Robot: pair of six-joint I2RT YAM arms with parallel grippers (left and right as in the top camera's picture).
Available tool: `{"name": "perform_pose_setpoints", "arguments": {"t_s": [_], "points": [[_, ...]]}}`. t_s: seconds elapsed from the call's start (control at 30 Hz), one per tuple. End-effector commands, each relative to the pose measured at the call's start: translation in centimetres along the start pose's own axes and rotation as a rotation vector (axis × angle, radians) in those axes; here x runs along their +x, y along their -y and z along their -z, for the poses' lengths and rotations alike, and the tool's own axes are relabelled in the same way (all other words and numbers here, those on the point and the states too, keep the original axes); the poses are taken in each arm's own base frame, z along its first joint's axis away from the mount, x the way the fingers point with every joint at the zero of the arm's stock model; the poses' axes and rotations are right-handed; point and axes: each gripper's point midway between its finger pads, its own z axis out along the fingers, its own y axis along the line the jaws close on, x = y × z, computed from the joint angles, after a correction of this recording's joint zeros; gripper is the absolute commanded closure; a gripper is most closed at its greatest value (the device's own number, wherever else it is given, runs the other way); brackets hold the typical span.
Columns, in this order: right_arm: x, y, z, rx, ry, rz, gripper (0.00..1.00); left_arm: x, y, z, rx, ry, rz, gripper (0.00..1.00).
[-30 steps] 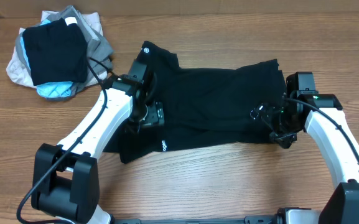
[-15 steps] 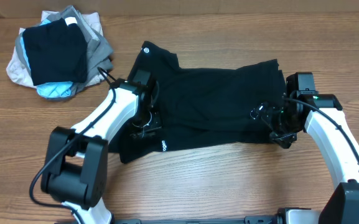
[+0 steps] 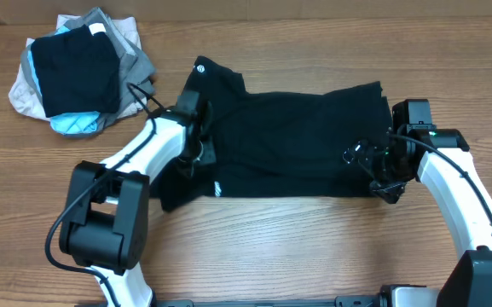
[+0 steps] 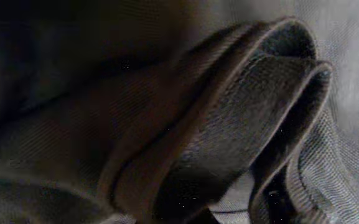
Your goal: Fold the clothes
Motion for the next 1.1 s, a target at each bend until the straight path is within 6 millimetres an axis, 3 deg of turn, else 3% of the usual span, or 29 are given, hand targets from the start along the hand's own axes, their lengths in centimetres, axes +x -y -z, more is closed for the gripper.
{"name": "perform_pose_setpoints", "arguments": {"t_s": [0.0,0.1,0.23,0.3,0.43,0.5,0.57,0.67,0.7,0.73,0.8,0.87,0.93,1.07], "points": [[0.2,-0.2,0.2,-0.011,0.004,0.017,0.0,-2.8,-2.4,0.1,-0.073,0.098,-0.04,0.9],[0.2,-0.2,0.2,-0.007,0.007,0.017,0.0,-4.2,-3.0,0.6,-0.081,0.136,-0.039,0.72],[-0.4,0.6,0.2,0.035,0.042,0.016,0.0,-4.2,-3.3,2.3,-0.102,0.098,-0.03,0.61],[-0.5,0.8,0.3,0.046,0.048,0.015,0.0,-3.8,-3.3,3.4,-0.118,0.058,-0.03,0.47],[0.0,0.6,0.2,0.036,0.024,0.015,0.0,-3.2,-4.0,5.6,-0.177,0.007,-0.027,0.4],[0.3,0.3,0.2,0.028,0.014,0.058,0.0,-3.3,-4.9,6.4,-0.232,0.009,-0.014,0.06],[0.8,-0.2,0.0,0.017,-0.001,0.091,0.0,-3.1,-5.2,6.7,-0.245,-0.002,0.0,0.0],[1.7,-1.0,-0.3,0.018,-0.013,0.092,0.0,-1.4,-5.0,6.4,-0.207,-0.079,0.009,0.0],[2.0,-1.3,-0.4,0.014,-0.013,0.096,0.03,-0.7,-4.7,6.2,-0.188,-0.108,0.012,0.0],[2.2,-1.9,-0.6,0.004,-0.011,0.12,0.13,-0.2,-4.6,6.0,-0.176,-0.129,0.013,0.0],[2.8,-3.2,-0.9,-0.021,-0.009,0.181,0.45,0.7,-4.6,5.5,-0.167,-0.16,0.015,0.05],[3.8,-4.6,-1.3,-0.045,-0.017,0.242,0.63,1.8,-4.7,4.9,-0.164,-0.192,0.014,0.13],[4.6,-5.6,-1.9,-0.055,-0.02,0.291,0.74,2.7,-5.0,4.3,-0.171,-0.218,0.016,0.19],[5.8,-7.7,-3.5,-0.079,-0.023,0.354,0.91,3.9,-5.7,3.1,-0.182,-0.242,0.018,0.22]]}}
